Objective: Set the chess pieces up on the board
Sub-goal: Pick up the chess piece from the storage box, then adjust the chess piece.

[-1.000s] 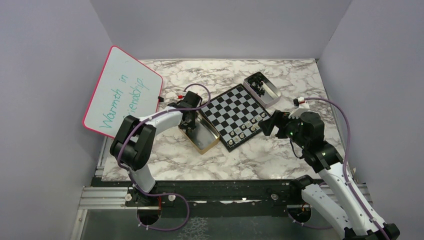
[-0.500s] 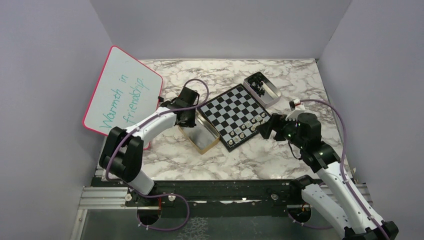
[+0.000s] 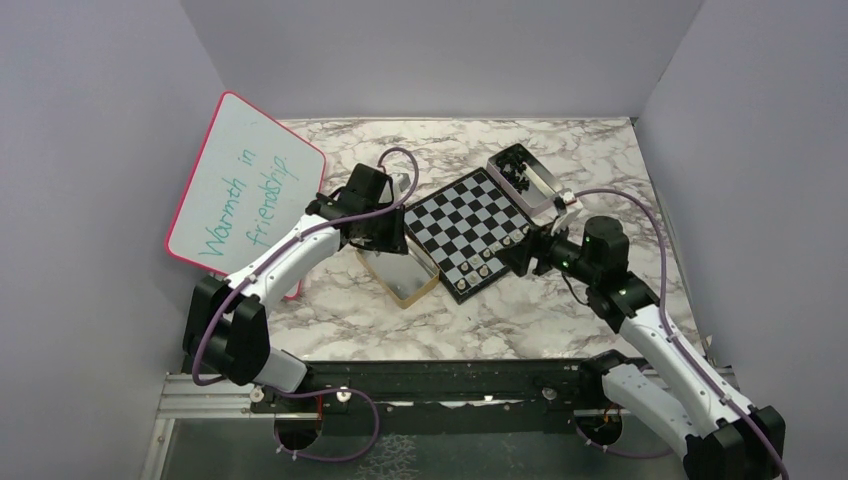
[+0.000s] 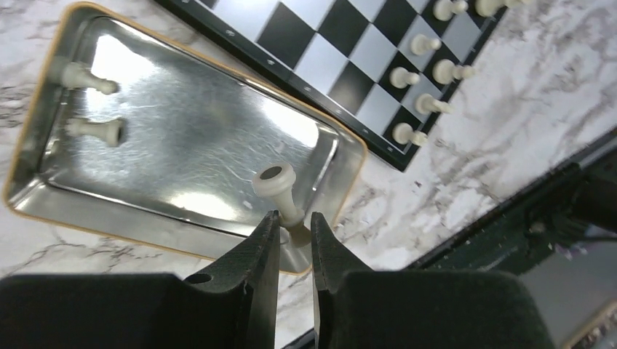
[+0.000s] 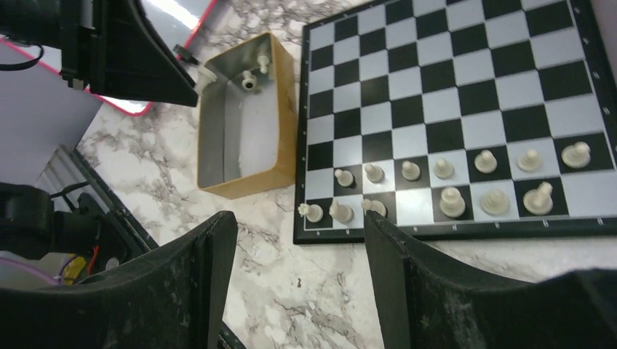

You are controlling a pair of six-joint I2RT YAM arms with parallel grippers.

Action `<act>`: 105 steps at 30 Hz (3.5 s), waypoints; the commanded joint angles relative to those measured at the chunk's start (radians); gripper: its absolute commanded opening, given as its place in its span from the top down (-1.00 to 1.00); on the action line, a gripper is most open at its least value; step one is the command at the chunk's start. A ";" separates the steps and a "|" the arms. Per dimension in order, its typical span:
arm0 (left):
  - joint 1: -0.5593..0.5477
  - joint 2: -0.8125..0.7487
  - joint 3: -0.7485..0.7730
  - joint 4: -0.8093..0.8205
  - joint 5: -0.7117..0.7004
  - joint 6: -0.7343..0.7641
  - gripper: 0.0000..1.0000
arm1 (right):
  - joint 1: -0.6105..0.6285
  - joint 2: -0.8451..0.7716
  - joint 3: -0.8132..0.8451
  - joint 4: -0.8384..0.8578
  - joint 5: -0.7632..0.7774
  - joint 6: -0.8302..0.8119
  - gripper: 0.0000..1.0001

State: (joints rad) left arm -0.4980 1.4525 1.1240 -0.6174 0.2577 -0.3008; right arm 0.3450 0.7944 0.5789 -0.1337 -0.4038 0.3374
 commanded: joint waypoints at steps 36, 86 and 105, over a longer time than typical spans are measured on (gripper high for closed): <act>-0.045 -0.009 0.020 0.015 0.652 0.061 0.79 | 0.443 0.326 0.068 0.352 -0.126 -1.164 -0.23; -0.055 -0.156 -0.063 0.371 0.383 -0.352 0.20 | 0.522 0.316 -0.007 0.635 0.387 -0.158 0.86; -0.128 -0.116 -0.031 0.359 0.325 -0.303 0.75 | 0.521 0.307 -0.010 0.599 0.436 -0.101 0.86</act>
State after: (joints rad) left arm -0.5846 1.3338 1.0687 -0.2634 0.6025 -0.6277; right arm 0.8612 1.1061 0.5484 0.4503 0.0044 0.2119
